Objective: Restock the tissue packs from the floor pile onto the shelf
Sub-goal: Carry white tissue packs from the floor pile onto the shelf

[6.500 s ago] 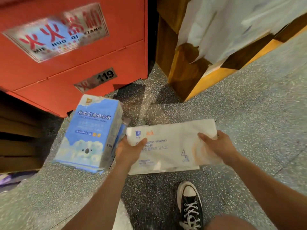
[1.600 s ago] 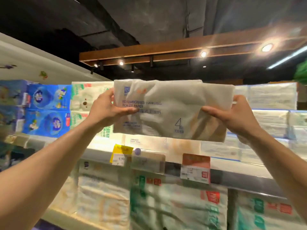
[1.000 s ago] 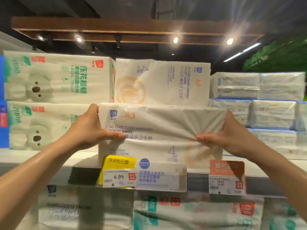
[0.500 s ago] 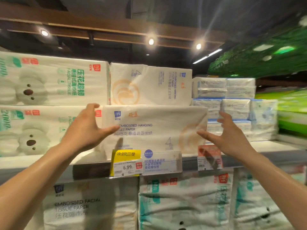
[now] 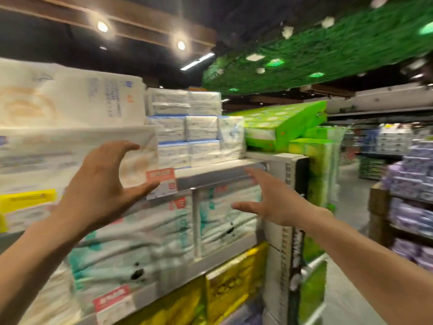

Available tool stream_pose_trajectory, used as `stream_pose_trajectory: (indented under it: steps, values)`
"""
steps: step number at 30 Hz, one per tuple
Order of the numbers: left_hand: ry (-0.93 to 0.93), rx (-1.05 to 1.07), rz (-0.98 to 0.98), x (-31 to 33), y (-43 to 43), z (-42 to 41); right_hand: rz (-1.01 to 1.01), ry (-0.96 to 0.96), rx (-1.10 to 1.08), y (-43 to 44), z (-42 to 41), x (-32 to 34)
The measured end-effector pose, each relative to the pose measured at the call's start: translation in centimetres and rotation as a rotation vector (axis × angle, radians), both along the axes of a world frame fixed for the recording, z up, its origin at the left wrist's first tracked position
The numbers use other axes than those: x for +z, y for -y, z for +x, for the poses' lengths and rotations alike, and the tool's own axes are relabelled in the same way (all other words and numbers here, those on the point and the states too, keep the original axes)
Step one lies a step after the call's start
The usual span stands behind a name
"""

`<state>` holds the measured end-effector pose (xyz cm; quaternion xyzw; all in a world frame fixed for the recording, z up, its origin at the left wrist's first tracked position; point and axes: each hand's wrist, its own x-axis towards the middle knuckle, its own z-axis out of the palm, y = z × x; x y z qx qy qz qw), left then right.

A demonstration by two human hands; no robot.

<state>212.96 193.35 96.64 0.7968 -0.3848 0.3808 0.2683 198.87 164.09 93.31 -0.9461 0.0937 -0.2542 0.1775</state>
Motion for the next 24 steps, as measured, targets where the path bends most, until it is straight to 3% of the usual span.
stream_pose_trajectory:
  steps: [5, 13, 24]
  values:
    - [-0.153, -0.268, 0.099, -6.6, 13.5, -7.7, 0.028, -0.061, -0.123, 8.3, -13.6, -4.5]
    - [-0.292, -0.648, 0.443, -17.6, 38.5, -25.9, 0.183, -0.278, -0.462, 22.9, -36.2, -13.5]
    - [-0.403, -0.958, 0.781, -27.2, 67.6, -45.3, 0.401, -0.295, -0.843, 42.1, -55.6, -23.2]
